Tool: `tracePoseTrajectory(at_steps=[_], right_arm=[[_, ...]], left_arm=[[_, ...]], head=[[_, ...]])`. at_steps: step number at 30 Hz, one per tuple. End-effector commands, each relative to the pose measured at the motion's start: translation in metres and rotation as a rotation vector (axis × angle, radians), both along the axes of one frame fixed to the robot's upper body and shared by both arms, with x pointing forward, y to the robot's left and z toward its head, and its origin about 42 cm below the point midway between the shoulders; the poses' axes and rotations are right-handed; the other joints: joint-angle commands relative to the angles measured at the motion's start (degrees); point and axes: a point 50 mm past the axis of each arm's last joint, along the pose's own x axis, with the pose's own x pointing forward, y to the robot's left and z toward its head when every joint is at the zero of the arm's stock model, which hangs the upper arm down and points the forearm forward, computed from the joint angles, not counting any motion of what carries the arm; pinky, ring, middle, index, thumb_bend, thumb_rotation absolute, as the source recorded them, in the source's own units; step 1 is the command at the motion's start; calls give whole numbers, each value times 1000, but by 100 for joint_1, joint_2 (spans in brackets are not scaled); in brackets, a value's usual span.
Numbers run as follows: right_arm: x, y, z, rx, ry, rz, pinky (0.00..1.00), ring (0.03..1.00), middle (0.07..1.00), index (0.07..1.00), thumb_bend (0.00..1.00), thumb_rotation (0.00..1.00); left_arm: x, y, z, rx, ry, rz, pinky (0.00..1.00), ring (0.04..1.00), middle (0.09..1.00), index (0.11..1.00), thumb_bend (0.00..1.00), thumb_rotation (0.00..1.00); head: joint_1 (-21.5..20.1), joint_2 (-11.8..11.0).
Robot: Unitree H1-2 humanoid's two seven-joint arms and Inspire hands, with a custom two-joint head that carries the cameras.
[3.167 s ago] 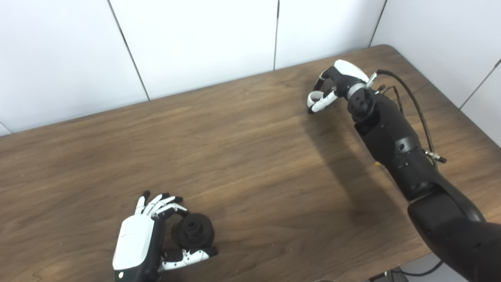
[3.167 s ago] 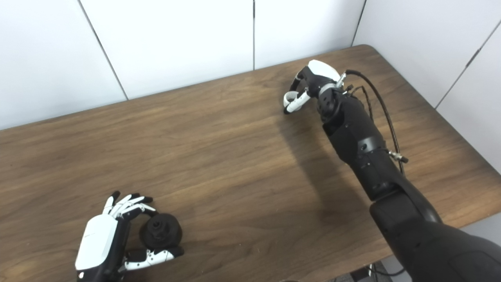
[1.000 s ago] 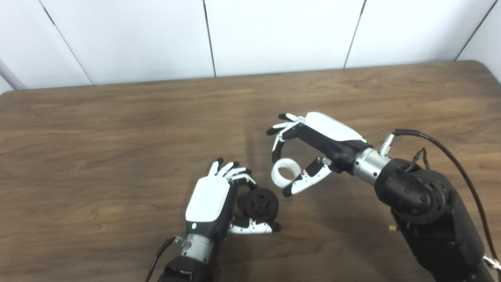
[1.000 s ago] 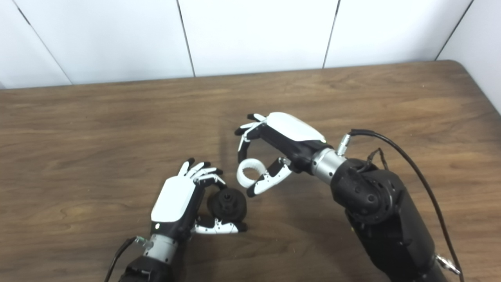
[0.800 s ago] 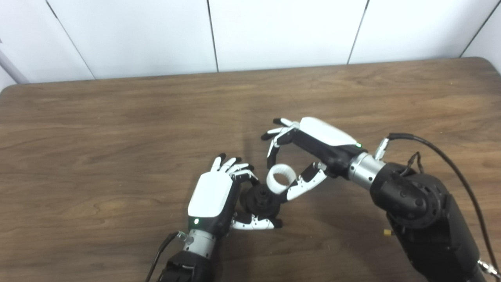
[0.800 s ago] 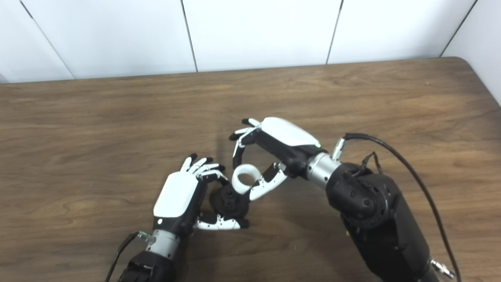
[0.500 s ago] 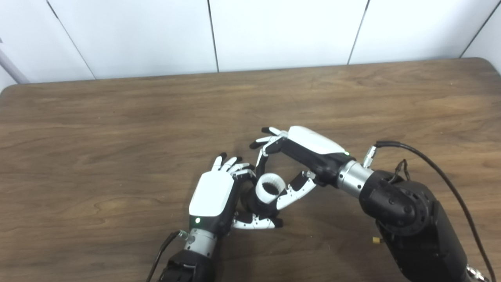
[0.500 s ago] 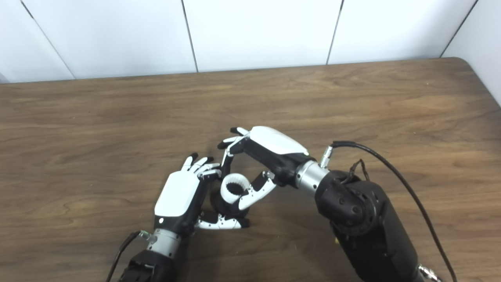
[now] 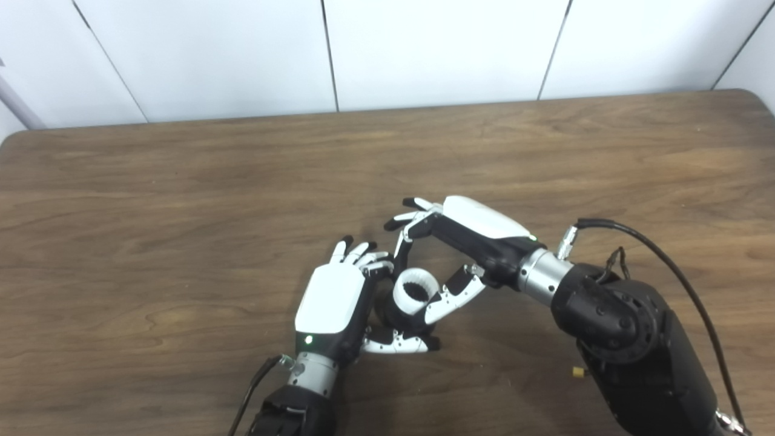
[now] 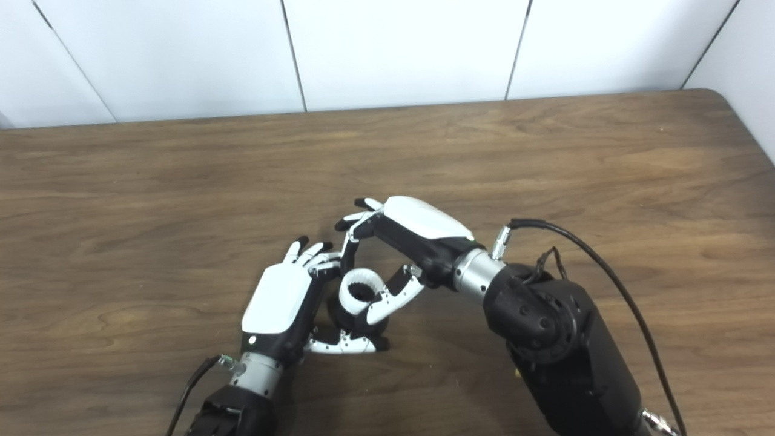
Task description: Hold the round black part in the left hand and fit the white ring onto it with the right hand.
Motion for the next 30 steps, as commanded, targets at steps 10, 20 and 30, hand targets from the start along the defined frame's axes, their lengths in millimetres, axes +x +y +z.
tracePoseTrajectory(at_steps=[10, 20, 30], right_arm=[[5, 1, 9, 4, -61, -4, 1000, 1000, 860, 482, 523, 130], [6, -1, 1, 3, -39, -12, 1000, 1000, 860, 482, 523, 130], [5, 0, -8, 8, -37, -14, 1000, 1000, 857, 483, 523, 130]], left_arm=[[2, -4, 9, 1, -39, 5, 1000, 890, 778, 485, 524, 58], [1, -5, 12, -3, -35, 4, 1000, 891, 780, 485, 524, 58], [-1, -7, 13, -7, -39, 3, 1000, 883, 777, 484, 524, 58]], head=[[2, 22], [19, 39], [43, 44]])
